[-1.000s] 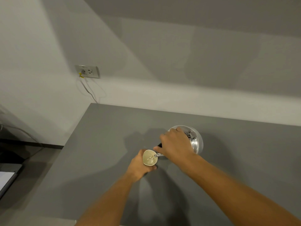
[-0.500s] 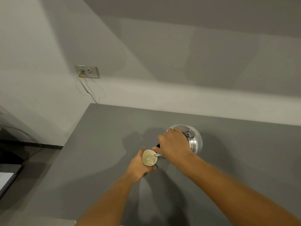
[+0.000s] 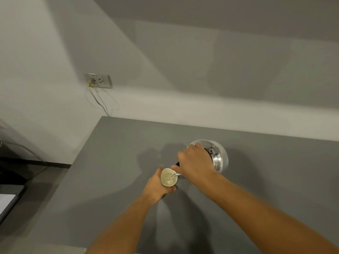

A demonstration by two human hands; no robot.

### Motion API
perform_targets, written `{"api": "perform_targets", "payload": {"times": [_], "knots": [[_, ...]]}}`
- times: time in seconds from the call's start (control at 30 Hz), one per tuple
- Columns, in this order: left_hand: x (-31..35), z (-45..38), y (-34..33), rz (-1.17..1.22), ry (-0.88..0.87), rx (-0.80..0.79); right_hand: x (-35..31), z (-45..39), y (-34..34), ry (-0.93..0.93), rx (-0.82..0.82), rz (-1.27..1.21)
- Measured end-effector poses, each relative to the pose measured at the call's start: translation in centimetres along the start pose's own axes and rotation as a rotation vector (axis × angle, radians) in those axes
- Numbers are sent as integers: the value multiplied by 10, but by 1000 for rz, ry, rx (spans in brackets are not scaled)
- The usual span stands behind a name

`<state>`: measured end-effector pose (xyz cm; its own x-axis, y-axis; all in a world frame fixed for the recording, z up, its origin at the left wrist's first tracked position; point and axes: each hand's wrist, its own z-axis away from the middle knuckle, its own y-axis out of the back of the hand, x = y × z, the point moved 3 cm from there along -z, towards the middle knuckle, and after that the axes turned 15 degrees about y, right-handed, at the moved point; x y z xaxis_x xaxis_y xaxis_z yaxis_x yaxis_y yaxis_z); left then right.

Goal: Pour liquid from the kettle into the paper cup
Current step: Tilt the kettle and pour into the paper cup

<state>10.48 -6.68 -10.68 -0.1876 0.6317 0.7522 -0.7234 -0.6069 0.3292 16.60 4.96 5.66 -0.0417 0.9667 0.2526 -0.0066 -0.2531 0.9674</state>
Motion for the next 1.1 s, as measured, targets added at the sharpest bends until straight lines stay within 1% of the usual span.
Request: {"api": "perform_targets", "payload": {"times": [0.6, 0.83, 0.93, 1.1], "knots": [[-2, -3, -1, 14, 19, -14, 4, -1, -8, -21, 39, -20], [-2, -4, -1, 13, -6, -23, 25, 5, -10, -118, 50, -142], [-2, -4, -1, -3, -32, -13, 38, 10, -15, -173, 69, -243], [-4, -5, 0, -24, -51, 2, 55, 18, -27, -269, 27, -437]]}}
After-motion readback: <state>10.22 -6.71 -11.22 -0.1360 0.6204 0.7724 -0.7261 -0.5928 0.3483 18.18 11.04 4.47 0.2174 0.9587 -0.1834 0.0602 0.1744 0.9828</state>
